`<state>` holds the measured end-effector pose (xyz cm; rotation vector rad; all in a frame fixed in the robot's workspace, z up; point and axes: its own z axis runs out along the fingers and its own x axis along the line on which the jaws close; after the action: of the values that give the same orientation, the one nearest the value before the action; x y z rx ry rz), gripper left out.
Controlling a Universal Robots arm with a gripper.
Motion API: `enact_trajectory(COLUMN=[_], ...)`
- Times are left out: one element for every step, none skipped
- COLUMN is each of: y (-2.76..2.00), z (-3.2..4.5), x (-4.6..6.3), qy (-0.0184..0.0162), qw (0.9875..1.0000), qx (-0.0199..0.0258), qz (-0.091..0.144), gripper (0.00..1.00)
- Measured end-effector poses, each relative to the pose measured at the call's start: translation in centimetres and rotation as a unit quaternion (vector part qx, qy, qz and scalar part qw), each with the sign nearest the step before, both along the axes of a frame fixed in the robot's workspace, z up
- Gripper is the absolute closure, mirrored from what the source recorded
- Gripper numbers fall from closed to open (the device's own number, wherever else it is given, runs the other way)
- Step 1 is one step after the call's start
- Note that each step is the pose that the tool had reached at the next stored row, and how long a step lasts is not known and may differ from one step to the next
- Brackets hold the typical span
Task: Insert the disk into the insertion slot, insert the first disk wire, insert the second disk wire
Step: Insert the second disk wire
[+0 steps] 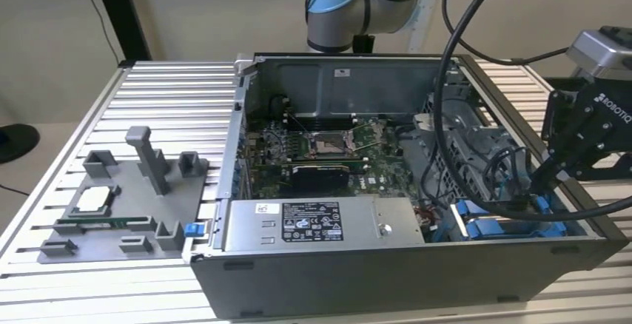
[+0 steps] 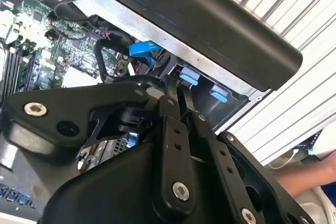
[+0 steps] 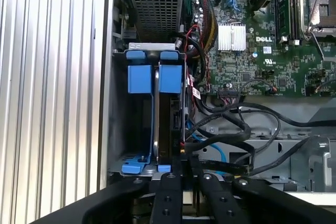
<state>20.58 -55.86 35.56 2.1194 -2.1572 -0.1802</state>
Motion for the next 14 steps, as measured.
enact_trajectory(y=[0.0,0.01,0.0,0.0,0.01,0.01,0.02,0.02,0.03,0.03,0.03,0.03,0.03,0.03], z=[0.0,-0.01,-0.01,-0.01,-0.01,-0.02,-0.02,0.0,0.1,0.29,0.59,0.88,1.13,1.35], x=[0.0,0.0,0.0,0.0,0.0,0.0,0.0,0.0,0.0,0.0,0.0,-0.1,-0.1,-0.2], qy=[-0.0002,-0.0005,-0.0008,-0.0011,-0.0012,-0.0012,-0.0013,-0.0011,-0.0008,-0.0008,-0.0007,-0.0007,-0.0007,-0.0007], qw=[1.0,1.0,1.0,1.0,1.0,1.0,1.0,1.0,1.0,1.0,1.0,1.0,1.0,1.0], qx=[0.0003,0.0007,0.0011,0.0013,0.0013,0.0014,0.0014,0.0014,0.0014,0.0013,0.0014,0.0013,0.0013,0.0013], qz=[0.0,0.0,0.0,-0.001,-0.001,-0.001,-0.001,-0.001,-0.001,-0.001,-0.001,-0.001,-0.001,-0.001], gripper=[1.0,1.0,1.0,1.0,1.0,1.0,1.0,1.0,1.0,1.0,1.0,1.0,1.0,1.0])
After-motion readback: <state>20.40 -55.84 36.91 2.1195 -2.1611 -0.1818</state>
